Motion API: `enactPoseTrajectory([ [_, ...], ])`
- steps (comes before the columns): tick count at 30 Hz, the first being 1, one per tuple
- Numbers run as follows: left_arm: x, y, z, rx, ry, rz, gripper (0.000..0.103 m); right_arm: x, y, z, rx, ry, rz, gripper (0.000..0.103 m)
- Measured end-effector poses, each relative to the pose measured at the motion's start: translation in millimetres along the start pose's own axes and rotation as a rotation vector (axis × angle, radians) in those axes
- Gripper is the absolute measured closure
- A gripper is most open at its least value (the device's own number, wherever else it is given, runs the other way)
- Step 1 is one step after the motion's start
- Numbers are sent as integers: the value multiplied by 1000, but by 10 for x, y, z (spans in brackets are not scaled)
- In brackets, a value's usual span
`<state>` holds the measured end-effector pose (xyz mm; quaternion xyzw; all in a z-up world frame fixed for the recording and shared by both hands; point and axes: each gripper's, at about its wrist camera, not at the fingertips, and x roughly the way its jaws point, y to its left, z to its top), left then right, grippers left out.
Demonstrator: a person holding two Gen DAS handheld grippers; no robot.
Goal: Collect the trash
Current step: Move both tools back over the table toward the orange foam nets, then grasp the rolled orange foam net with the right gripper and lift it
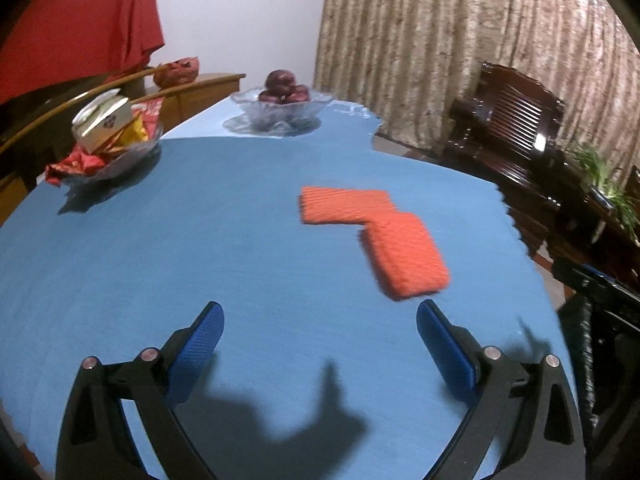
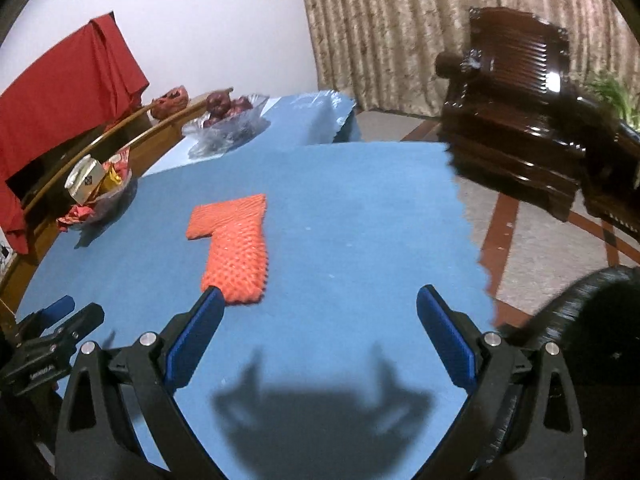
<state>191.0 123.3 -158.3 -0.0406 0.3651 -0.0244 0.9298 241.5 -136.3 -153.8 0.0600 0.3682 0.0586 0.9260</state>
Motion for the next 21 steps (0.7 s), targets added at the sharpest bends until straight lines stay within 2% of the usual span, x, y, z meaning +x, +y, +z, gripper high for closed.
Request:
enactPoseTrajectory([
  [8, 375, 192, 72, -19, 29, 32, 8, 749, 324, 61, -24, 82, 23, 9],
  [15, 602, 325, 116, -19, 40, 50, 8, 1075, 535, 68, -77, 127, 39, 9],
  [19, 702, 384, 130, -25, 51, 61, 9, 1208, 596, 52, -95, 158, 49, 20],
  [21, 729, 391, 137, -21, 52, 67, 9, 1245, 613, 46, -97, 169, 61, 21],
])
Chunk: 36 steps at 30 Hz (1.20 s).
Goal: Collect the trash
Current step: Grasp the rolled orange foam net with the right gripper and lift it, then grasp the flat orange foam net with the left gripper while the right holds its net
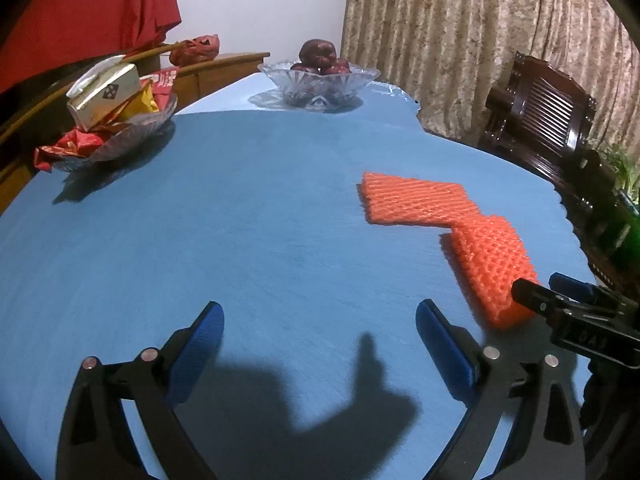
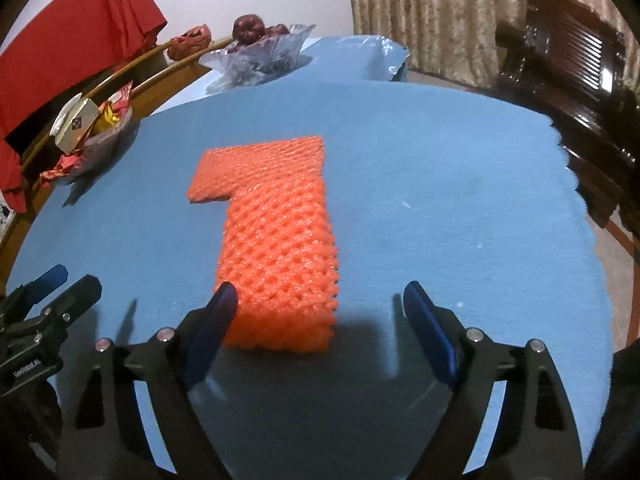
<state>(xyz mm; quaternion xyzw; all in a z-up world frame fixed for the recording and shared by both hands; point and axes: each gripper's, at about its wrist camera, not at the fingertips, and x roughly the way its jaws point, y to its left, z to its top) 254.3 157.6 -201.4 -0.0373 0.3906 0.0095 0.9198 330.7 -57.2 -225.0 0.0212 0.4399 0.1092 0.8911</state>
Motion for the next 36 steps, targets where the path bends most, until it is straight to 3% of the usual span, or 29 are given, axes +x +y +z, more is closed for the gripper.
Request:
enactPoseTrajectory([
  [3, 43, 14, 16, 2, 3, -1, 9, 26, 56, 16, -17, 6, 24, 29],
  [7, 56, -3, 51, 4, 0, -5, 9, 15, 132, 16, -41, 16, 87, 54],
  [14, 114, -19, 103, 7, 0, -16, 9, -57, 206, 38, -79, -1, 131, 79],
  [26, 292, -318, 337, 51, -7, -43, 10, -343, -217, 199, -26, -84, 68, 80],
  [36, 688, -625, 623, 82, 11, -71, 12, -273, -512, 316, 3, -98, 22, 80],
])
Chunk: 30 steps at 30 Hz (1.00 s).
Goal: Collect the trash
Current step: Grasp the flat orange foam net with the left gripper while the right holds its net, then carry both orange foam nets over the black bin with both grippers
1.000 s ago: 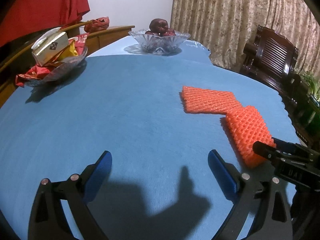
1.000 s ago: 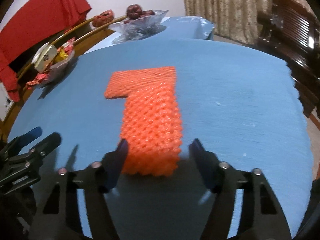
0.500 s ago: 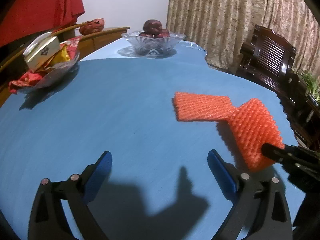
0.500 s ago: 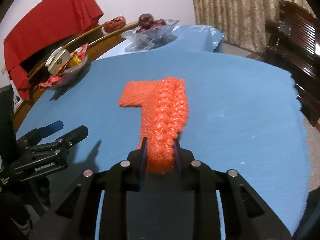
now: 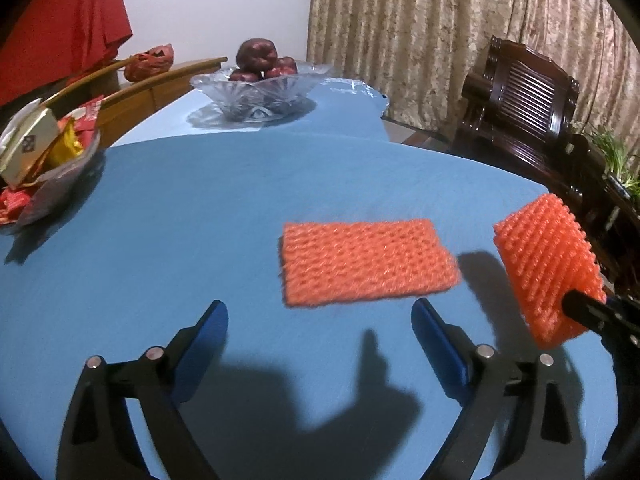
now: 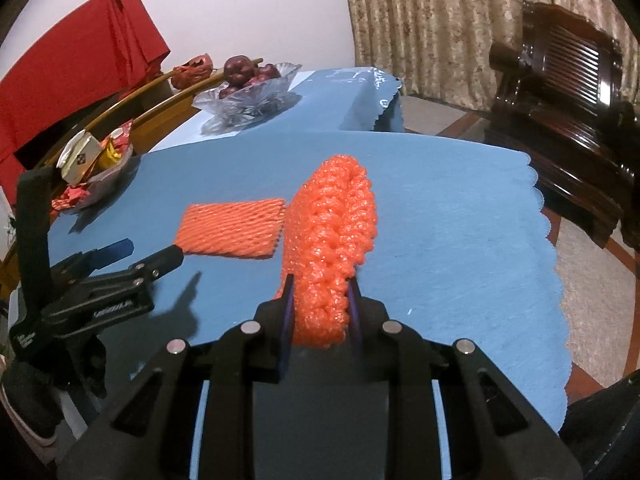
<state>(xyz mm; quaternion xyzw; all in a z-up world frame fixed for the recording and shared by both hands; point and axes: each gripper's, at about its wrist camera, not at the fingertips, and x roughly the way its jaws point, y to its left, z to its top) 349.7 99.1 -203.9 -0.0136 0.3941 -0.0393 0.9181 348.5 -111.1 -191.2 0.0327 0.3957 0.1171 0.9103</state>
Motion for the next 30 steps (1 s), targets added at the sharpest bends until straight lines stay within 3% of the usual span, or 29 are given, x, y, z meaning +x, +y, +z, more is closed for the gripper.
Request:
enactPoseTrajectory([
  [12, 375, -56, 160, -34, 73, -35, 14, 105, -108, -25, 26, 11, 0, 80],
  [18, 459, -127, 93, -37, 108, -68, 30, 152, -106, -45, 38, 21, -3, 80],
  [20, 442, -156, 88, -29, 102, -90, 52, 150, -113, -46, 43, 20, -2, 80],
  [23, 418, -211, 97, -10, 99, -114, 76, 142, -107, -33, 46, 19, -1, 80],
  [26, 375, -302, 95, 13, 88, -118, 85, 125, -102, -20, 50, 17, 1, 80],
  [30, 243, -324, 83, 4, 65, -125, 86, 49, -106, -11, 52, 6, 4, 80],
])
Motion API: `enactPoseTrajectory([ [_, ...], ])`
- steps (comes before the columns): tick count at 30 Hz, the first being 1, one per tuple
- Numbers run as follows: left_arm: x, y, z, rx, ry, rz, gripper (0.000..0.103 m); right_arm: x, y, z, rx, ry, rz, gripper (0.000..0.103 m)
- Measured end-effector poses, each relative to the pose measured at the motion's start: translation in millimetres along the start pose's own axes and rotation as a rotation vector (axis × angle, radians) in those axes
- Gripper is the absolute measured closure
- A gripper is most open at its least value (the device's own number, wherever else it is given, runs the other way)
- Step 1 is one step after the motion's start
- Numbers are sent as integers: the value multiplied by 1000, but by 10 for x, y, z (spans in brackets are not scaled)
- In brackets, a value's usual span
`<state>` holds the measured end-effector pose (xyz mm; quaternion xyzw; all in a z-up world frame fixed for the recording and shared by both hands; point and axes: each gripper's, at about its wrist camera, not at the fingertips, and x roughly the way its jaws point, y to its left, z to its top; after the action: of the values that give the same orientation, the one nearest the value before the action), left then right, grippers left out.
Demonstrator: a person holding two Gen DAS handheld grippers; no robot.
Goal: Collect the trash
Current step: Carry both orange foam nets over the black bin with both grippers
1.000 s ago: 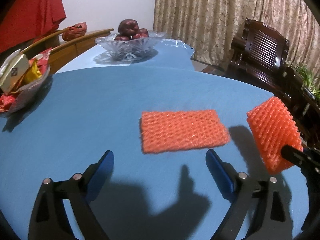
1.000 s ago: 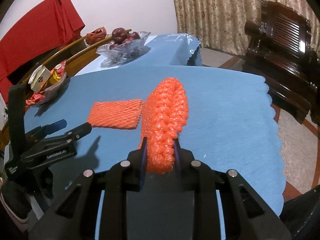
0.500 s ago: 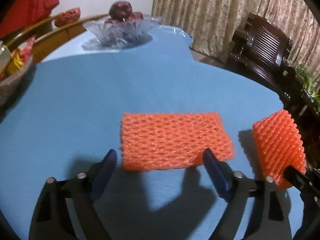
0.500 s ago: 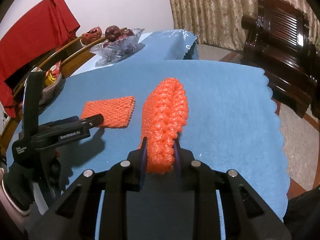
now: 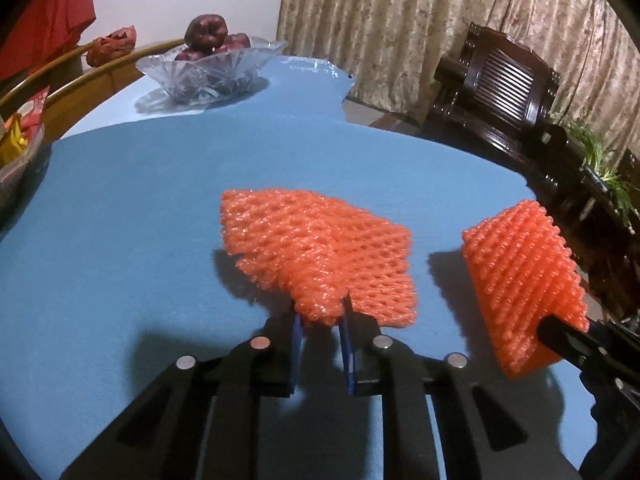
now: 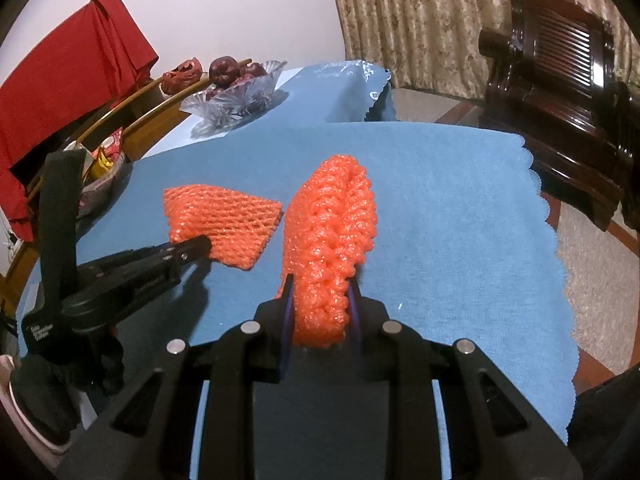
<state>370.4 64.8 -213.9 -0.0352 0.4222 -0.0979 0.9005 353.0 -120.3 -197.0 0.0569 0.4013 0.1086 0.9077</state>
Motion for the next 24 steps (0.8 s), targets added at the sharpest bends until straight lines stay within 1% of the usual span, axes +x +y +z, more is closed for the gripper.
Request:
enactPoseTrajectory([
  [5, -260, -55, -41, 1, -36, -2, 87, -166, -23, 5, 5, -23, 4, 80],
  [13, -678, -176, -122, 16, -78, -4, 87, -441, 9, -35, 8, -38, 11, 80],
  [24, -1219, -320, -280, 34, -123, 7, 87, -985, 122, -173, -10, -56, 1, 80],
])
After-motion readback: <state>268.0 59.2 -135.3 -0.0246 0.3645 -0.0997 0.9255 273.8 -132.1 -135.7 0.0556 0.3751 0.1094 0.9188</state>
